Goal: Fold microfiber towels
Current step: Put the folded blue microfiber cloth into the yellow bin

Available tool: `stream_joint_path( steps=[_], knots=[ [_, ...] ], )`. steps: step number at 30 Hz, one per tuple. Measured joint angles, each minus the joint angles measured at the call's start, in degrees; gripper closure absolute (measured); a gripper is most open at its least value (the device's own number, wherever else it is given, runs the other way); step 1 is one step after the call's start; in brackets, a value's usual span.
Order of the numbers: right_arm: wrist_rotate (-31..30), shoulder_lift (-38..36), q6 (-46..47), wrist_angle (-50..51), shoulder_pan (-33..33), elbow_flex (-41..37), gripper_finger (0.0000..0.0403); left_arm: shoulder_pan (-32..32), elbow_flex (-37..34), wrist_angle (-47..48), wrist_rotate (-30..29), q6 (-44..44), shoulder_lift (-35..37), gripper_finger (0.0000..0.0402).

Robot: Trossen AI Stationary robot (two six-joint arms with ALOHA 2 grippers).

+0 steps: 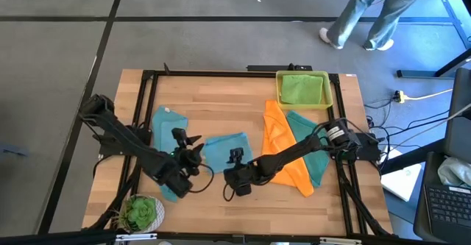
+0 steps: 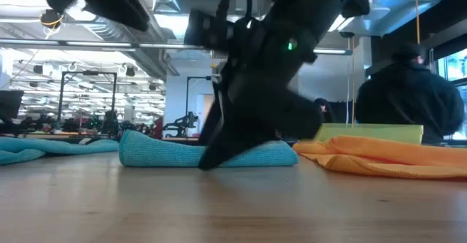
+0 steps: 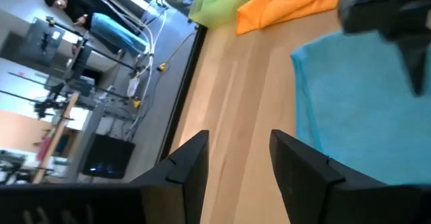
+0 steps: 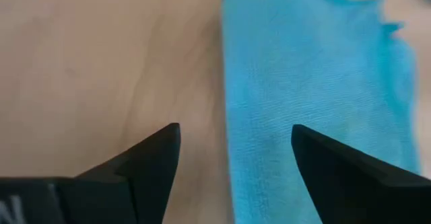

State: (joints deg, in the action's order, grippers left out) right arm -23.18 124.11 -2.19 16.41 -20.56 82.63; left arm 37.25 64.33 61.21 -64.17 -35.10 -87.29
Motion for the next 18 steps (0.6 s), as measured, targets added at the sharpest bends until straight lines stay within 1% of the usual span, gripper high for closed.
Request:
stream_joint_path(
  steps=[1, 3, 5, 6, 9, 12, 15, 18],
  knots=[
    [-0.72, 0.49, -0.17, 1.12, -0.01, 0.78, 0.0116, 0.74, 0.01, 0.96, 0.01, -1.13, 0.46, 0.0252],
    [-4.05, 1.25, -1.06, 3.43, -0.06, 1.82, 0.0116, 2.27, 0.01, 3.32, -0.01, -3.54, 0.95, 0.0252],
    [-7.33, 1.34, -1.09, 4.94, 0.12, 1.76, 0.0116, 3.17, -0.02, 5.06, -1.01, -5.5, 1.33, 0.0252],
    [-8.02, 1.34, -0.89, 5.2, 0.53, 1.44, 0.0116, 3.43, 0.01, 5.55, -1.57, -6.48, 1.33, 0.0252],
    [-7.54, 1.19, -1.21, 5.44, 1.94, 1.03, 0.0116, 4.06, -0.04, 6.52, -1.7, -7.59, 1.26, 0.0252],
    [-5.48, 1.01, -1.52, 4.78, 3.55, -0.34, 0.012, 4.08, -0.04, 6.93, -1.46, -8.22, 1.23, 0.0252],
    [-3.74, 1.03, -1.15, 4.46, 4.91, -1.05, 0.0139, 4.13, -0.04, 7.02, -1.03, -8.29, 1.23, 0.0252],
    [-0.58, 1.03, -1.52, 3.53, 5.87, -1.26, 0.017, 4.19, -0.04, 7.04, -0.8, -8.28, 1.23, 0.0252]
  ],
)
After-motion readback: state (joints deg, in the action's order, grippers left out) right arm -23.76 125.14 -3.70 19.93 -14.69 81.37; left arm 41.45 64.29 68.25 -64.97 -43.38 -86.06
